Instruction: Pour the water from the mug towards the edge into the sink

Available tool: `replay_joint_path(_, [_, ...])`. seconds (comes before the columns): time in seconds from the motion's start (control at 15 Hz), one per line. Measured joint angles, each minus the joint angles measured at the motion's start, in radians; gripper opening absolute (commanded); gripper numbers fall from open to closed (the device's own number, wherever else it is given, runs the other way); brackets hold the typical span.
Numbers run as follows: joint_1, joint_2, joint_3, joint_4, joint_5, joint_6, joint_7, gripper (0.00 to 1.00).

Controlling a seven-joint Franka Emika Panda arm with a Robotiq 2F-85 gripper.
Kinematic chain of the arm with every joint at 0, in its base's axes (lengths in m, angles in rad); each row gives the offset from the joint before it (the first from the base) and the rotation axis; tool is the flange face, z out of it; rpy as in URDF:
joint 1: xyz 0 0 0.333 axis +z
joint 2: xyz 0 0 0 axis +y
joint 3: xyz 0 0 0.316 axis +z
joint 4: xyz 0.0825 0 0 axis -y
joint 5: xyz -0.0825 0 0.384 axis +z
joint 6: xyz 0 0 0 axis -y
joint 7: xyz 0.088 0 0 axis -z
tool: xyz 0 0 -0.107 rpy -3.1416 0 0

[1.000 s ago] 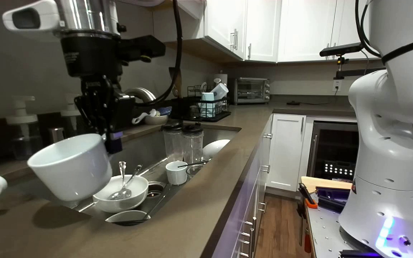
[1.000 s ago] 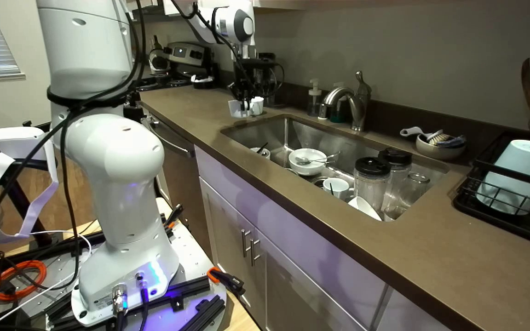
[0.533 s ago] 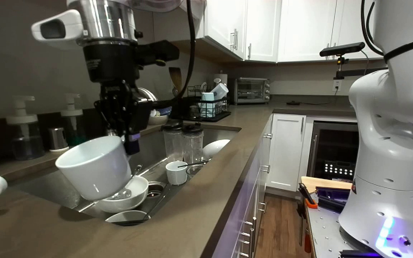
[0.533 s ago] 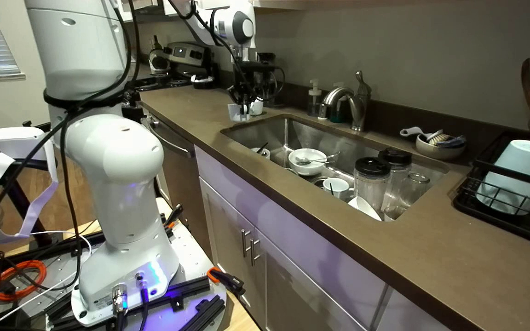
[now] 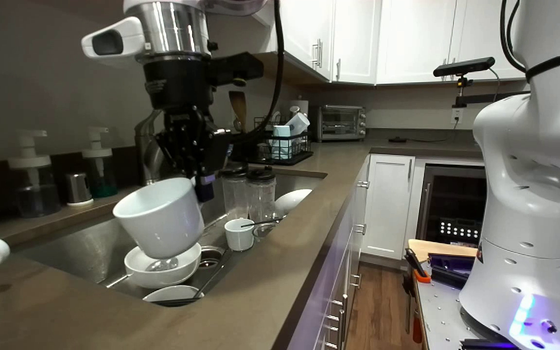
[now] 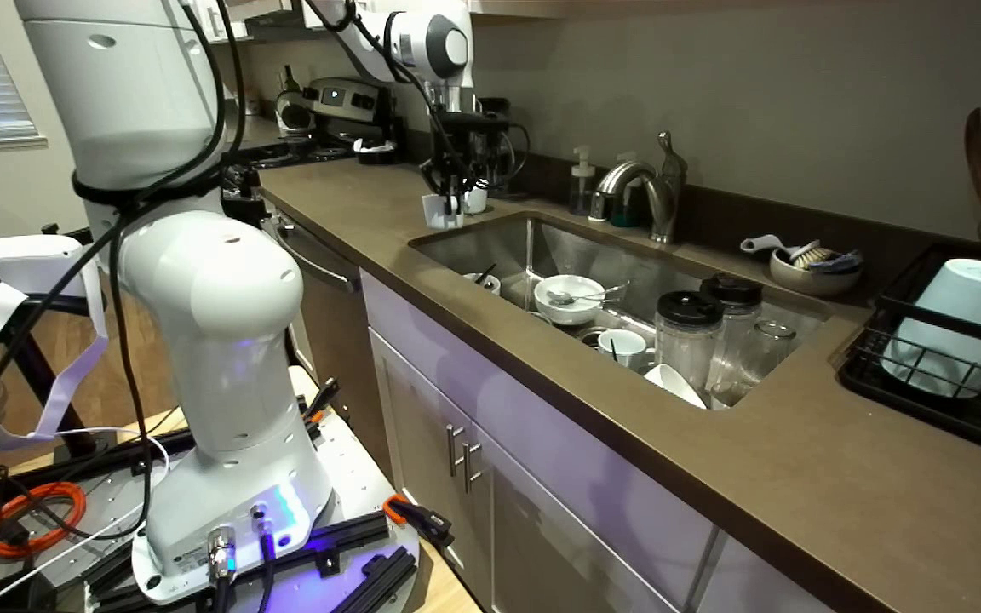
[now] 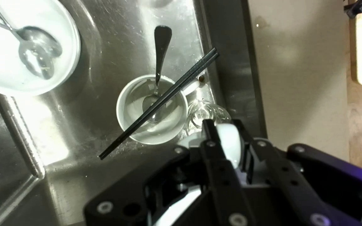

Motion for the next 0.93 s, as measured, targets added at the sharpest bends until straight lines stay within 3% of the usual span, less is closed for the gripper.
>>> replay_joint_path(0.6, [-0.027, -0.022, -0.059, 0.015, -0.131, -0.093, 0.002, 0.07])
replay_joint_path(0.93, [-0.034, 0.003, -0.071, 0.07, -0.231, -0.207, 0.011, 0.06])
